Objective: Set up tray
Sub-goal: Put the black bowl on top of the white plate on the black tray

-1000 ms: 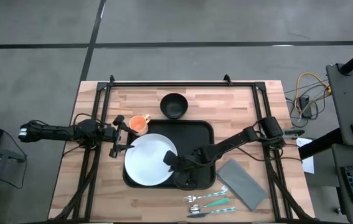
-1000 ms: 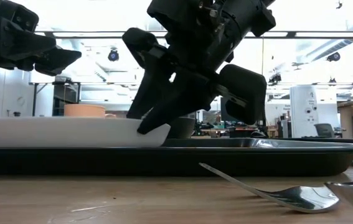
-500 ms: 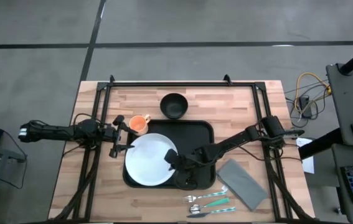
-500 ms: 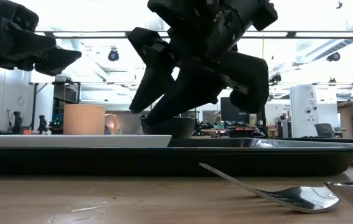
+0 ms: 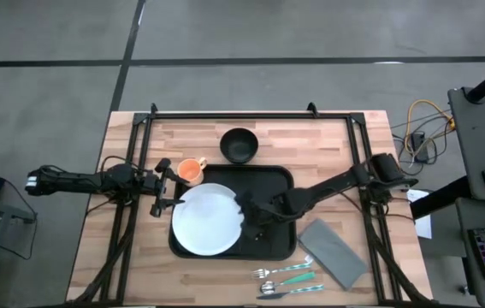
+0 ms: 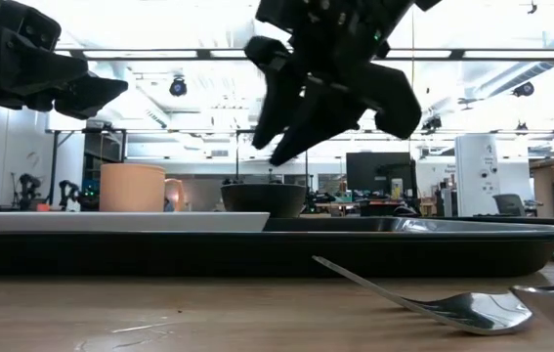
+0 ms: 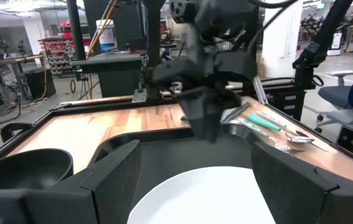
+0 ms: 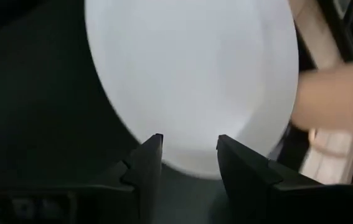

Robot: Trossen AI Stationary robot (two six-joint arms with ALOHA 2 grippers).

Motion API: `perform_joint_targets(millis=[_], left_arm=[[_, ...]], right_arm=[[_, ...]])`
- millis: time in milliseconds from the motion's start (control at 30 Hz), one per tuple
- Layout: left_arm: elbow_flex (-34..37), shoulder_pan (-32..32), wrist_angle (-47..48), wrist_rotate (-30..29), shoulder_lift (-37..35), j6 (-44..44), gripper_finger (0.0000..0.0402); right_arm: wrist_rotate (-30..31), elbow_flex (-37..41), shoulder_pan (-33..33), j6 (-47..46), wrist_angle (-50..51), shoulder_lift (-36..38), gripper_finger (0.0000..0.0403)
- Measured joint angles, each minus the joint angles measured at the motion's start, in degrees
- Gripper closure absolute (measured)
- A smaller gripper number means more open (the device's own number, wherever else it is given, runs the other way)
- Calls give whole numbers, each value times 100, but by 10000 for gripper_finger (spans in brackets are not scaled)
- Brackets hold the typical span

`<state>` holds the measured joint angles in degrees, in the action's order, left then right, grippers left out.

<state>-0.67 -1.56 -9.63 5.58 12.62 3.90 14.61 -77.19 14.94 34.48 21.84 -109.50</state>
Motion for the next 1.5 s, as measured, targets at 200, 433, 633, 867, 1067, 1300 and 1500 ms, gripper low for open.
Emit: perform_joint_targets(millis=[200,433,633,867,1067,1300,1500], left_arm=[[0,0,0,0,4,1,122],[0,2,0,0,11,2,122],[0,2,2,1,11,0,122],[0,7,4,0,11,1,122],[0,4,7,0,11,0,122],[0,4,7,1,11,1,122],[0,4,24,2,11,2,122]], right_arm=[[-460,259,-488,-40,72,272,257],[-896,346,-1288,261,36,267,264],[-916,348,-1774,652,-130,310,262],[-1138,350,-2162,757,-121,326,266],[-1166,350,-2337,774,-165,329,273],[-1205,350,-2554,820,-319,329,274],[-1682,350,-2857,903,-470,219,276]])
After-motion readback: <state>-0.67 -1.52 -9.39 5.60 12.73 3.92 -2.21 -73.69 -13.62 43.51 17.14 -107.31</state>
